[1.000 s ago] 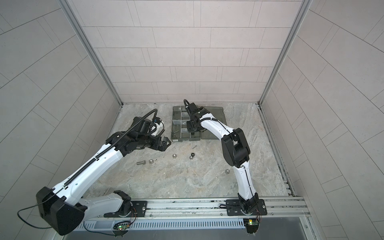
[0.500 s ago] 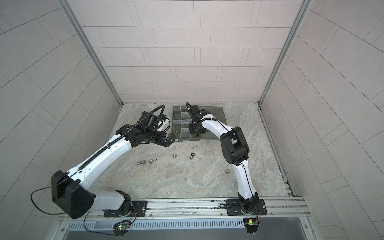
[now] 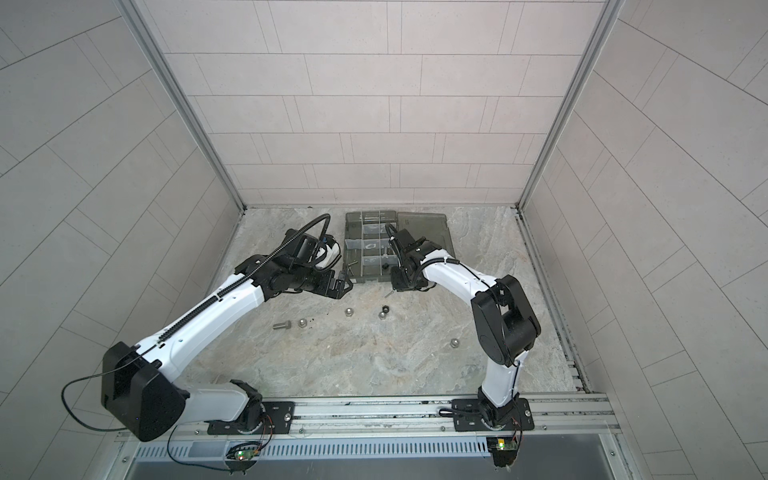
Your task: Sort the screws and nuts into containers
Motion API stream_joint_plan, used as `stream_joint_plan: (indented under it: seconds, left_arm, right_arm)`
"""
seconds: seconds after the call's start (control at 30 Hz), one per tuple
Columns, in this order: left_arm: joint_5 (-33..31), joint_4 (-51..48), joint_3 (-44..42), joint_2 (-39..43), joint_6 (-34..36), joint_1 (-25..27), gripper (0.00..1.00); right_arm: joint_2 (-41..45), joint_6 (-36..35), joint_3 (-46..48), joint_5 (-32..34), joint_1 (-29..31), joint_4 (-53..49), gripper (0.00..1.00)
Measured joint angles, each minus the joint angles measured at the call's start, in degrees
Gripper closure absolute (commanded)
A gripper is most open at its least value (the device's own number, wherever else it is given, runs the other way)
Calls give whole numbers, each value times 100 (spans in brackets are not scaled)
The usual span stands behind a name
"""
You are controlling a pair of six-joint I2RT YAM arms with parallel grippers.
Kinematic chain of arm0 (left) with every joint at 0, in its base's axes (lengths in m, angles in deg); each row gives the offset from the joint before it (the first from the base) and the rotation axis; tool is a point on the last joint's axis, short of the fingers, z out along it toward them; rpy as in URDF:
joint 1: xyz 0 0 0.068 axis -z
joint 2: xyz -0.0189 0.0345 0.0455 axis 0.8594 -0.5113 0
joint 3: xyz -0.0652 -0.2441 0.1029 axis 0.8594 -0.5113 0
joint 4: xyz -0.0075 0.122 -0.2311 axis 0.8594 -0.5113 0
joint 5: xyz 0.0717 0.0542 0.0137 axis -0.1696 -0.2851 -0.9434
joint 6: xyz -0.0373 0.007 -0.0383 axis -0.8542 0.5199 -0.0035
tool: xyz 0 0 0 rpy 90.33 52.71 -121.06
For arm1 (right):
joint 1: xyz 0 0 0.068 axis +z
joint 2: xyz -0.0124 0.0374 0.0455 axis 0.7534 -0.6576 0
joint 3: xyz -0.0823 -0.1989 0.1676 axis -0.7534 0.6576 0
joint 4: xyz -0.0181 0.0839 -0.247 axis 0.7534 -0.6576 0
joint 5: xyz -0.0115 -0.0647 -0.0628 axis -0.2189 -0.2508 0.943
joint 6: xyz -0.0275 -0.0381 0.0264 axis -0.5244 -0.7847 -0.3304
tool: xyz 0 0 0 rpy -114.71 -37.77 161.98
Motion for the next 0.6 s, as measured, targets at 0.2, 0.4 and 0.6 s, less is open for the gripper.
stream_joint_plan:
  seconds: [0.2, 0.4, 0.6]
  left_arm:
    - [4, 33, -267, 588, -50, 9, 0]
    - [48, 85, -544, 1091, -85, 9, 0]
    - [127, 92, -850, 1440, -92, 9, 0]
  right_arm:
    - [-2, 557, 267, 2, 289, 256, 66]
    - [-160, 1209, 293, 42, 492, 520, 67]
    - [-568, 1825, 162, 192, 533, 570, 67]
